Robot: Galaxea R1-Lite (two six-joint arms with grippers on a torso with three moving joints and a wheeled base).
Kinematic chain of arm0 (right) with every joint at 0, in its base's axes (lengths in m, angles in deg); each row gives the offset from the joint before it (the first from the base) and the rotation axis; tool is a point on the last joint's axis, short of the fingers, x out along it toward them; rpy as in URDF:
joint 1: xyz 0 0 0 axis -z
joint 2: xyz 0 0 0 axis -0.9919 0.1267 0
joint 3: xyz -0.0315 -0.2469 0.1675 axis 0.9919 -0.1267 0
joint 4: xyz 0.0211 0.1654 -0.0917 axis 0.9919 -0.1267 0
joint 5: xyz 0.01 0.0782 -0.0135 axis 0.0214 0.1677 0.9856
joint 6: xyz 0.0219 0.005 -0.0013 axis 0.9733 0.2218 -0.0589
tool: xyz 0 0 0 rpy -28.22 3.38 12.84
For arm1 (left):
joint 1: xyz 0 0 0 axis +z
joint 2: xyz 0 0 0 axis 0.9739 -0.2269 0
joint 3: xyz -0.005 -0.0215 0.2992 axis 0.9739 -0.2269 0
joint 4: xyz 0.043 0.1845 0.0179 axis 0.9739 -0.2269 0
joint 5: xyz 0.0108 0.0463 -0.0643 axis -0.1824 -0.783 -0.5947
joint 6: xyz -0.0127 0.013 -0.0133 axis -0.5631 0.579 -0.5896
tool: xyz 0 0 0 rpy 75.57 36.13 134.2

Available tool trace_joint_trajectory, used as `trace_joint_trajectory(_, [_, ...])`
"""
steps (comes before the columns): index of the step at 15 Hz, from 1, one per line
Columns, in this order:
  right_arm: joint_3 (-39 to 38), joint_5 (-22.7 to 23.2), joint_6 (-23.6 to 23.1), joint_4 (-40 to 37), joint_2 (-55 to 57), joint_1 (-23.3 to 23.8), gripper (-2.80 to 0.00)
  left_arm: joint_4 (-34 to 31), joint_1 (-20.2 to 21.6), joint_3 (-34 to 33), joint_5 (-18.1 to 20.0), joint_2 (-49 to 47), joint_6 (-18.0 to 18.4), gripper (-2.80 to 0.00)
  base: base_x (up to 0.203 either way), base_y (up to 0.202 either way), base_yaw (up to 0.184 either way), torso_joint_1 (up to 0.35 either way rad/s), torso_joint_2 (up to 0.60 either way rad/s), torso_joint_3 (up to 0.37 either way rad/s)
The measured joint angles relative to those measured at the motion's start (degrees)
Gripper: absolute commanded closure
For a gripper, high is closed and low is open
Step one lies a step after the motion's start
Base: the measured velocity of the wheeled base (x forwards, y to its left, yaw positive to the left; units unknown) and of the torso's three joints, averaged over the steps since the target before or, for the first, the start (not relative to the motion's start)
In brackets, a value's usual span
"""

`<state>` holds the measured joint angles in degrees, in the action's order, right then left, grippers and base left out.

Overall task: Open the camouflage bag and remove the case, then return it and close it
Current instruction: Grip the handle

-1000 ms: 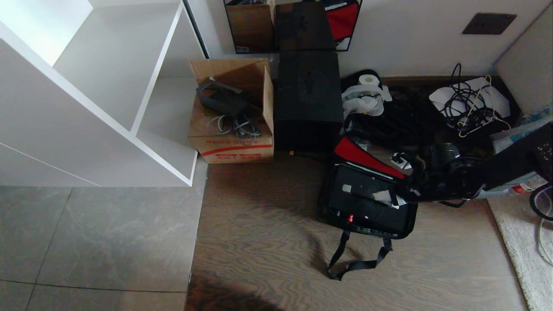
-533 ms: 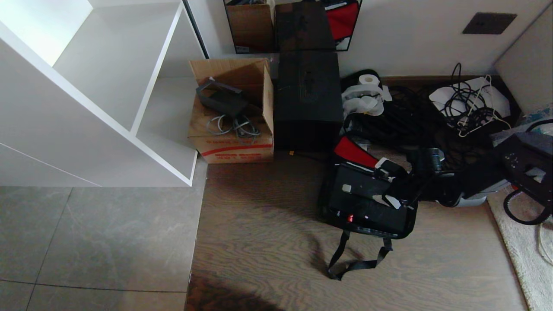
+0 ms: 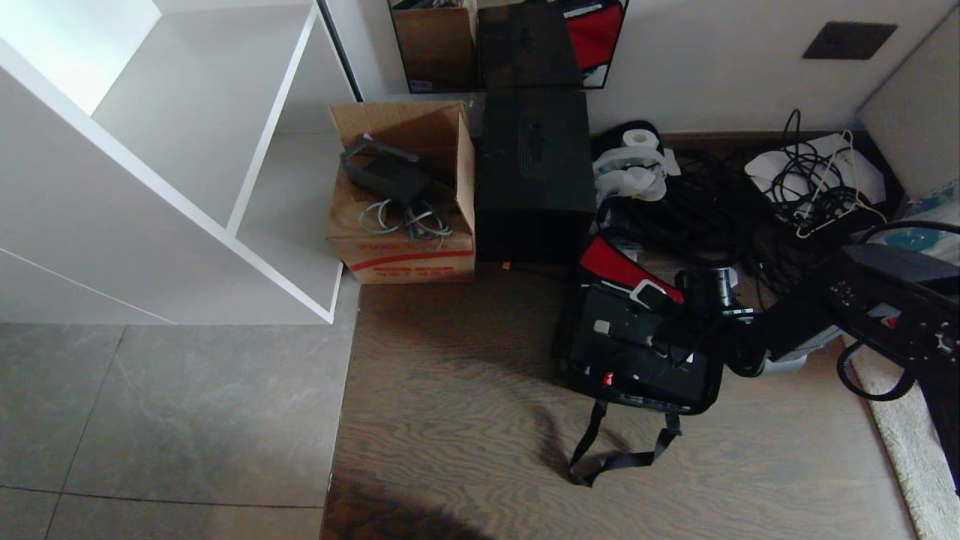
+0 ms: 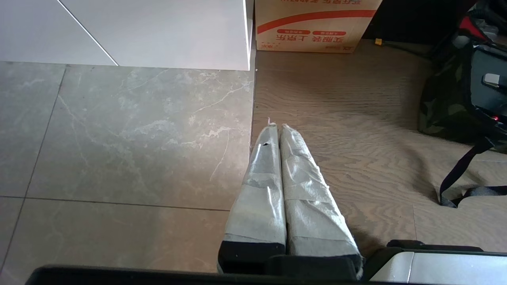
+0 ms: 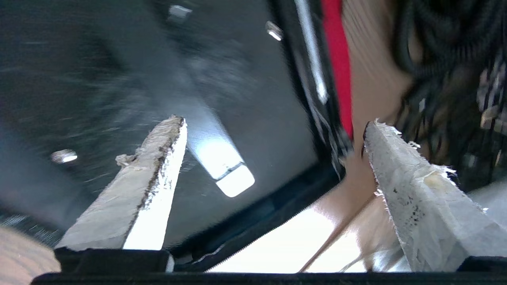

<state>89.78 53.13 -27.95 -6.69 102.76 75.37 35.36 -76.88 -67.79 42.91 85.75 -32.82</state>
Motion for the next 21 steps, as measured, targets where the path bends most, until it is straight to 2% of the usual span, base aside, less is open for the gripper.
trace_joint_trajectory(2, [-1.2, 2.1, -3.4, 0.6, -0.1, -0.1, -2.8, 0.0, 0.0, 0.0, 0.0, 0.0, 0.0, 0.0, 0.0, 0.0, 0.0, 0.0, 0.0, 0.0])
trace_joint_trajectory(5, [-2.0, 2.9, -4.4, 2.2, 0.4, -0.2, -2.8, 0.0, 0.0, 0.0, 0.0, 0.0, 0.0, 0.0, 0.0, 0.0, 0.0, 0.0, 0.0, 0.0])
trace_joint_trajectory(7, [-2.1, 3.1, -5.8, 6.6, 1.2, -0.4, -2.8, 0.0, 0.0, 0.0, 0.0, 0.0, 0.0, 0.0, 0.0, 0.0, 0.0, 0.0, 0.0, 0.0])
trace_joint_trajectory(9, [-3.2, 3.0, -9.6, 11.4, 2.1, -0.8, -2.8, 0.0, 0.0, 0.0, 0.0, 0.0, 0.0, 0.0, 0.0, 0.0, 0.0, 0.0, 0.0, 0.0])
trace_joint_trajectory(13, [-4.7, 3.2, -12.3, 11.1, 2.5, -1.4, -2.8, 0.0, 0.0, 0.0, 0.0, 0.0, 0.0, 0.0, 0.0, 0.0, 0.0, 0.0, 0.0, 0.0])
trace_joint_trajectory(21, [-5.2, 3.2, -13.2, 12.0, 3.5, -1.4, -2.8, 0.0, 0.0, 0.0, 0.0, 0.0, 0.0, 0.0, 0.0, 0.0, 0.0, 0.0, 0.0, 0.0])
